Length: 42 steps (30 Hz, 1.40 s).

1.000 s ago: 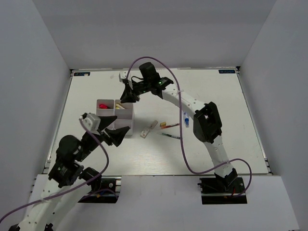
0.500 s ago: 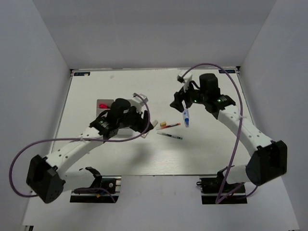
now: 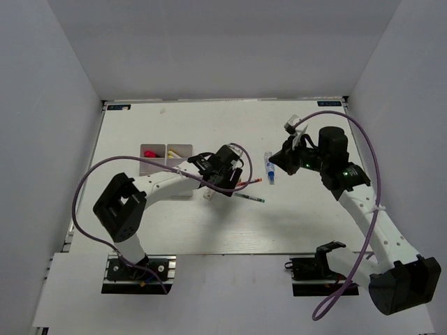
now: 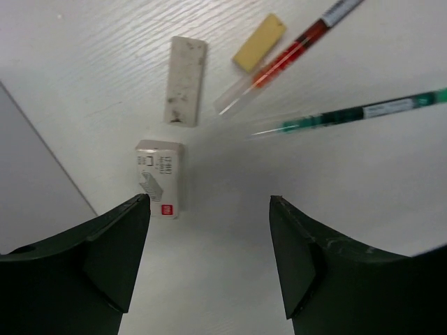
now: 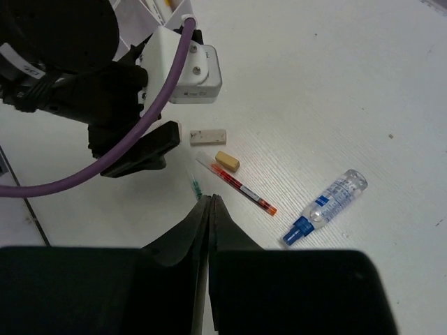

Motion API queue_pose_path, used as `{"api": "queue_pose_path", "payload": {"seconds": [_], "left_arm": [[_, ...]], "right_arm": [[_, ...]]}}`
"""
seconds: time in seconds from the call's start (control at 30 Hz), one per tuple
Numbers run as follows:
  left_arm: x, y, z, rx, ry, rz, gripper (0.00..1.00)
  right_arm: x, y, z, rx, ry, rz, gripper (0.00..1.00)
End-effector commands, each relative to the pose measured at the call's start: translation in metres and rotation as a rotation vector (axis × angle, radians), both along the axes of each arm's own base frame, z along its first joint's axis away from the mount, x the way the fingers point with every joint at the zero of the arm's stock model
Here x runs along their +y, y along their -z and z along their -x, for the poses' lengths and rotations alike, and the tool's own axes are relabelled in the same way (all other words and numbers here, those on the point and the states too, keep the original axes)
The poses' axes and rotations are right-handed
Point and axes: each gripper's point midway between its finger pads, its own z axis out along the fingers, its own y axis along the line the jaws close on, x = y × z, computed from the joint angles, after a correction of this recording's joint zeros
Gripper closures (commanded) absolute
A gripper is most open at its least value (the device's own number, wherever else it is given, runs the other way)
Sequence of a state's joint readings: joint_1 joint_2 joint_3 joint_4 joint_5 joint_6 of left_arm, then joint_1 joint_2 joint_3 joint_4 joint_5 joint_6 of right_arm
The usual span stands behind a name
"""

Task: Sort the stationery into containers
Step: Pick up the stationery from the center of the board.

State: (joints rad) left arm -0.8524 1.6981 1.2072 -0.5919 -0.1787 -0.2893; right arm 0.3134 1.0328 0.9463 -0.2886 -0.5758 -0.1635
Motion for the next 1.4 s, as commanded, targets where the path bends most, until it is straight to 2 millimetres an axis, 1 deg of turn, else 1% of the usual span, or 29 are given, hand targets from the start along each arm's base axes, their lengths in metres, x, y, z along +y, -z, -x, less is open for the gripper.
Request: {"api": "queue_pose_path", "payload": {"seconds": [0.0, 0.03, 0.07, 0.13, 0.17, 0.23, 0.27, 0.33, 0.4, 0.43, 0.53, 0.6, 0.63, 0.67, 0.8, 0.83, 0.87, 0.9, 0.93, 0.97, 1.03, 1.13, 1.17, 1.2, 1.23, 1.27, 1.33, 1.37], "left_arm": [[0.016, -0.013, -0.016, -0.073, -0.087, -0.075, 0.21], [0.014, -0.011, -0.017, -0.070, -0.086, -0.079, 0.21], [0.018, -0.008, -0.020, -0.064, -0.098, -0.086, 0.21], [0.019, -0.004, -0.024, -0.059, -0.107, -0.092, 0.21], [0.019, 0.003, -0.024, -0.045, -0.106, -0.109, 0.21], [0.020, 0.011, -0.023, -0.030, -0.097, -0.135, 0.21], [0.019, 0.012, -0.024, -0.024, -0.096, -0.142, 0.21], [0.018, 0.021, -0.026, -0.012, -0.086, -0.163, 0.21], [0.014, 0.022, -0.029, -0.008, -0.085, -0.168, 0.21], [0.015, 0.030, -0.028, 0.006, -0.084, -0.185, 0.22], [0.018, 0.032, -0.031, 0.005, -0.092, -0.214, 0.25], [0.021, 0.031, -0.034, -0.011, -0.103, -0.229, 0.25], [0.021, 0.031, -0.034, -0.012, -0.103, -0.229, 0.26], [0.026, 0.034, -0.034, -0.005, -0.111, -0.236, 0.28], [0.029, 0.034, -0.037, -0.004, -0.120, -0.236, 0.30], [0.028, 0.038, -0.035, 0.009, -0.116, -0.239, 0.32], [0.028, 0.038, -0.035, 0.010, -0.115, -0.239, 0.34], [0.027, 0.043, -0.033, 0.024, -0.110, -0.240, 0.36], [0.027, 0.043, -0.033, 0.024, -0.110, -0.240, 0.36], [0.029, 0.043, -0.035, 0.031, -0.115, -0.235, 0.38], [0.026, 0.044, -0.032, 0.047, -0.096, -0.223, 0.41], [0.021, 0.046, -0.027, 0.075, -0.079, -0.198, 0.47], [0.022, 0.046, -0.028, 0.082, -0.075, -0.194, 0.48], [0.024, 0.048, -0.026, 0.088, -0.075, -0.201, 0.51], [0.022, 0.049, -0.024, 0.103, -0.065, -0.187, 0.53], [0.019, 0.049, -0.024, 0.102, -0.053, -0.177, 0.58], [0.017, 0.044, -0.020, 0.111, -0.033, -0.154, 0.65], [0.013, 0.040, -0.021, 0.103, -0.029, -0.133, 0.71]], "right_arm": [[-0.001, -0.008, 0.005, -0.028, -0.018, -0.037, 0.95], [-0.003, -0.009, 0.007, -0.035, -0.017, -0.040, 0.94], [-0.004, -0.010, 0.008, -0.037, -0.020, -0.043, 0.94], [-0.004, -0.013, 0.010, -0.044, -0.028, -0.052, 0.93], [-0.004, -0.014, 0.013, -0.045, -0.039, -0.059, 0.93], [-0.005, -0.015, 0.014, -0.048, -0.043, -0.063, 0.91], [-0.005, -0.014, 0.015, -0.047, -0.049, -0.065, 0.91], [-0.005, -0.014, 0.016, -0.047, -0.055, -0.068, 0.91], [-0.007, -0.016, 0.019, -0.048, -0.058, -0.076, 0.91], [-0.007, -0.017, 0.019, -0.050, -0.060, -0.076, 0.90], [-0.008, -0.019, 0.022, -0.056, -0.068, -0.086, 0.90], [-0.010, -0.019, 0.023, -0.058, -0.069, -0.091, 0.90], [-0.011, -0.020, 0.023, -0.061, -0.066, -0.090, 0.90], [-0.011, -0.019, 0.024, -0.057, -0.073, -0.095, 0.90], [-0.013, -0.021, 0.025, -0.058, -0.076, -0.103, 0.90], [-0.011, -0.023, 0.028, -0.064, -0.090, -0.107, 0.90], [-0.012, -0.023, 0.027, -0.061, -0.082, -0.106, 0.90], [-0.013, -0.025, 0.027, -0.072, -0.080, -0.107, 0.90], [-0.013, -0.025, 0.028, -0.072, -0.082, -0.109, 0.90], [-0.014, -0.025, 0.027, -0.072, -0.079, -0.110, 0.90], [-0.013, -0.026, 0.030, -0.071, -0.091, -0.117, 0.90], [-0.016, -0.027, 0.030, -0.079, -0.084, -0.119, 0.90], [-0.016, -0.026, 0.030, -0.077, -0.087, -0.119, 0.90], [-0.016, -0.028, 0.030, -0.080, -0.086, -0.122, 0.90], [-0.016, -0.027, 0.031, -0.073, -0.091, -0.125, 0.90], [-0.016, -0.027, 0.031, -0.073, -0.096, -0.126, 0.90], [-0.016, -0.030, 0.033, -0.080, -0.097, -0.130, 0.90], [-0.016, -0.029, 0.033, -0.077, -0.099, -0.131, 0.90]]}}
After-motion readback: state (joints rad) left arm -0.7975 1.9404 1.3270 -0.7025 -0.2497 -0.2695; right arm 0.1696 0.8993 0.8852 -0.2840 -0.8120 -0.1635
